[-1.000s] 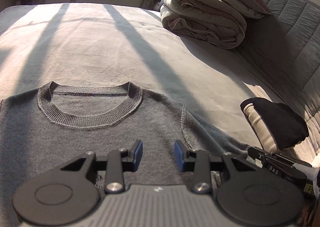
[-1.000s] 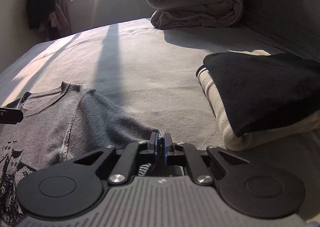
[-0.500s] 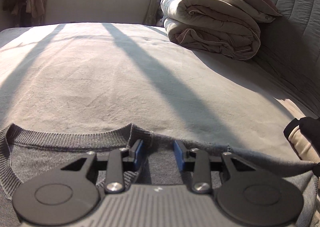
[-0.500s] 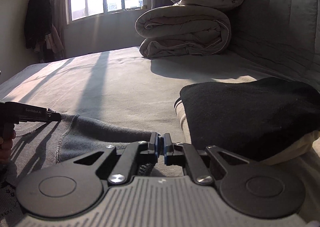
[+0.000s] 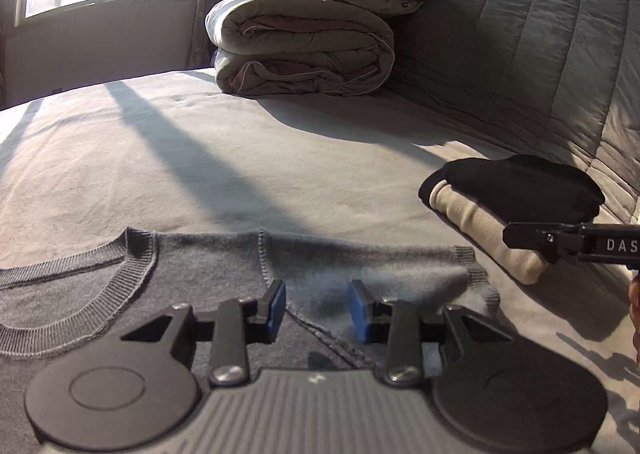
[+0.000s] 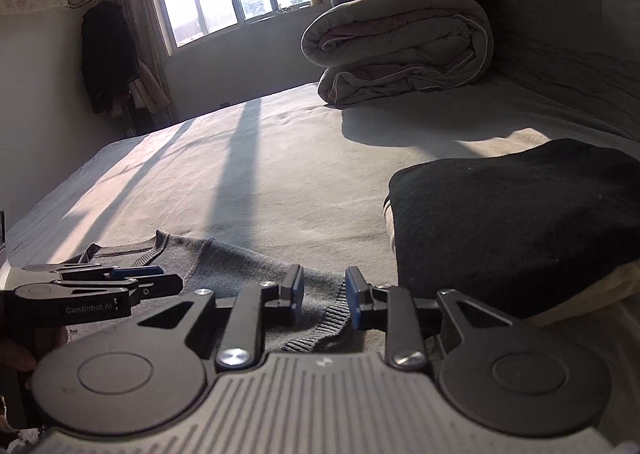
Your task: Fold clothes
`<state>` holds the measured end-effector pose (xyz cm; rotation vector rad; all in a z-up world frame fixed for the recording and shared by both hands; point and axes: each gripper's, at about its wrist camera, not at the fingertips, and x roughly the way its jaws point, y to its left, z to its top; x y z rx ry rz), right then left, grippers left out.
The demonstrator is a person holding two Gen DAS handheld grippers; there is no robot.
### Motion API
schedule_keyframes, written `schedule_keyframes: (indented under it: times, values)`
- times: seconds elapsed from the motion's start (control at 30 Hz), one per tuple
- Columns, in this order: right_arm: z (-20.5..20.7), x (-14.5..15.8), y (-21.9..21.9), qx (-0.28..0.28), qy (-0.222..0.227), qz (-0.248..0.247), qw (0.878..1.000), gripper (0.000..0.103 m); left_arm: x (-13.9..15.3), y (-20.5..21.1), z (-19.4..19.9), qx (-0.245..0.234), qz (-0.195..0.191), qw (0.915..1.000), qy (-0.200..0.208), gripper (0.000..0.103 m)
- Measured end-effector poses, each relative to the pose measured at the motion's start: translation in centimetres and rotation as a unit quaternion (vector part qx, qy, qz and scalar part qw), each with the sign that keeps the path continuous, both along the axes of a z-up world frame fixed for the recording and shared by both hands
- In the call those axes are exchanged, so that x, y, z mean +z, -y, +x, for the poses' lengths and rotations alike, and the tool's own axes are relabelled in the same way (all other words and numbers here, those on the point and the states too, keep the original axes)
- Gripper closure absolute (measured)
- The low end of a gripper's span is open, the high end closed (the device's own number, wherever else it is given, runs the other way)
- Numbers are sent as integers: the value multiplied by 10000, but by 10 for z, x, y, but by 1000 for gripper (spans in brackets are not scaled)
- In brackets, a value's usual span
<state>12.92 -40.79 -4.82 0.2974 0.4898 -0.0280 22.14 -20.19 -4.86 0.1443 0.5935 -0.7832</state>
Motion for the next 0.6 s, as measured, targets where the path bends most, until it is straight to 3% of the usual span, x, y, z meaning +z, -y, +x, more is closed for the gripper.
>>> schedule_keyframes:
  times: [0.17, 0.23, 0.3, 0.37, 0.43, 0.53, 0.6]
  values:
    - [-10, 12, 19, 304, 44, 851, 9959, 75, -3, 32, -50, -1426, 322, 9891, 179, 67]
    - [-8, 11, 24, 421, -29, 1208, 9918, 74, -8, 45, -59, -1657, 535, 9844, 232, 67]
    - [-3, 7, 25, 458, -228, 1391, 9889, 64, -16, 56, -68, -1685, 794, 9816, 415, 68]
    - [3, 1, 21, 424, -494, 1375, 9884, 54, -21, 61, -72, -1664, 825, 9813, 497, 68]
    - [11, -5, 15, 245, -718, 1237, 9894, 54, -22, 63, -74, -1637, 826, 9817, 513, 71]
    - [20, -16, 5, -147, -925, 794, 9924, 54, -20, 65, -75, -1589, 768, 9837, 352, 97]
    - [26, -27, -4, -410, -964, 361, 9938, 54, -18, 66, -76, -1537, 732, 9848, 341, 98]
